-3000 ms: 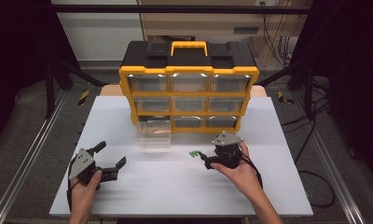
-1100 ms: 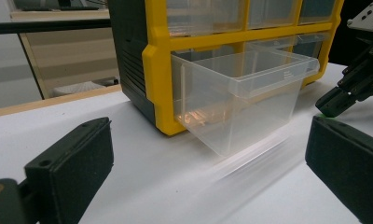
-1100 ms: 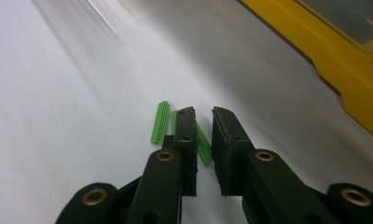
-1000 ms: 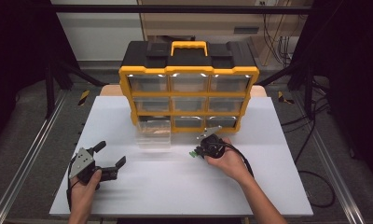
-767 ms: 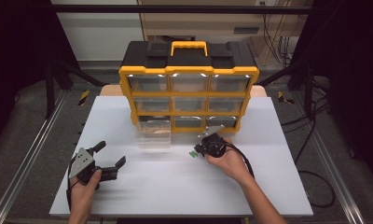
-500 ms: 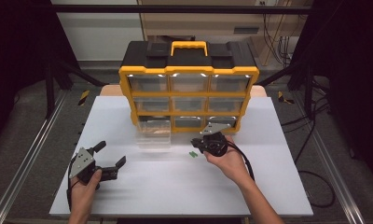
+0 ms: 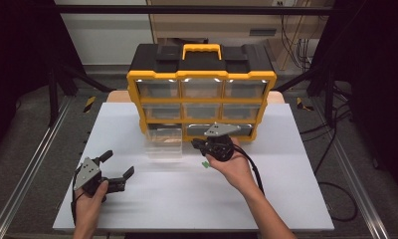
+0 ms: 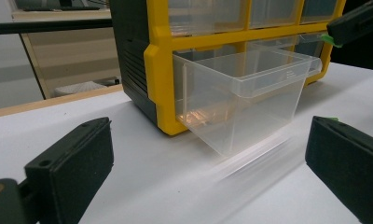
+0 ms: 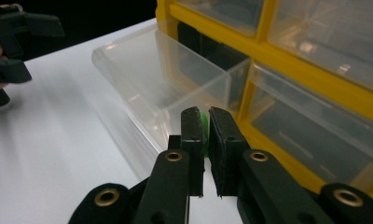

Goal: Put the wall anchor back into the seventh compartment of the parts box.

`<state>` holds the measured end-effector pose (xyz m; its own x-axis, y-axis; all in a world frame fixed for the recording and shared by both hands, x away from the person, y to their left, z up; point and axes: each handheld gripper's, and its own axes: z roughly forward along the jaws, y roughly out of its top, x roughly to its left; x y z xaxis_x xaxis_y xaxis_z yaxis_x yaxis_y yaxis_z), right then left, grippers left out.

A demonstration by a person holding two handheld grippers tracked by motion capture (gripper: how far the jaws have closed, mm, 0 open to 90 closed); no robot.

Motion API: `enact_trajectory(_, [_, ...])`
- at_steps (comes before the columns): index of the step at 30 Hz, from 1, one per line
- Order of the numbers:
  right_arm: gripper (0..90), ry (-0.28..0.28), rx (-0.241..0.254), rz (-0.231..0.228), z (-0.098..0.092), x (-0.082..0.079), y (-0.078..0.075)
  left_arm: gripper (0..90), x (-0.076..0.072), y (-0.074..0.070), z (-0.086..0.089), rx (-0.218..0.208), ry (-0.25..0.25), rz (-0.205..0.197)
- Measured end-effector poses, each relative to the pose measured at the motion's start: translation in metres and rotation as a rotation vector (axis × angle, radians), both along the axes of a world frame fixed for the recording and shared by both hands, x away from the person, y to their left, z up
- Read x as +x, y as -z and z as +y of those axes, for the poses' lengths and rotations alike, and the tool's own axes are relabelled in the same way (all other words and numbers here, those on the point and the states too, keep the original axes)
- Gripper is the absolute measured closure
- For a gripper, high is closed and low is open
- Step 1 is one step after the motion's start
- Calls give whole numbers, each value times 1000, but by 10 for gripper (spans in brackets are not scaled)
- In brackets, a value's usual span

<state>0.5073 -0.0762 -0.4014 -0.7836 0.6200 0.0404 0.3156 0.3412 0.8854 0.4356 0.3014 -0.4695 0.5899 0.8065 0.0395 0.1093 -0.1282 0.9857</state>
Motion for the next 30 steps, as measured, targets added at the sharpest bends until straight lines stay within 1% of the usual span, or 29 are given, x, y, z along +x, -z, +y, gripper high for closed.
enact_trajectory(7, [849, -13, 6, -7, 22, 7, -9, 9, 0, 0, -2, 2, 7, 1])
enact_trajectory(13, [848, -27, -10, -9, 41, 15, -12, 10, 0, 0, -2, 3, 10, 1])
enact_trajectory(15, [841, -28, -14, -2, 47, 18, -13, 10, 0, 0, -2, 2, 10, 1])
enact_trajectory(16, [801, -25, -17, -2, 50, 19, -13, 10, 0, 0, -2, 1, 10, 2])
enact_trajectory(18, [750, -13, -13, -12, 52, 19, -14, 10, 0, 0, -2, 1, 10, 2])
enact_trajectory(20, [662, 4, -3, -15, 51, 18, -17, 9, 1, 0, -2, 0, 10, 2])
enact_trajectory(22, [598, 11, -14, -13, 49, 16, -19, 9, 1, 0, -2, 1, 10, 3])
enact_trajectory(24, [515, 27, -35, -11, 46, 14, -21, 10, 1, 0, -2, 1, 9, 3])
enact_trajectory(26, [472, 28, -55, -13, 42, 11, -22, 10, 1, 0, -2, 0, 9, 3])
enact_trajectory(28, [381, 36, -73, -11, 39, 10, -23, 9, 1, 0, -2, -2, 7, 3])
enact_trajectory(30, [290, 66, -95, -26, 36, 7, -23, 10, 1, 0, -2, 0, 7, 3])
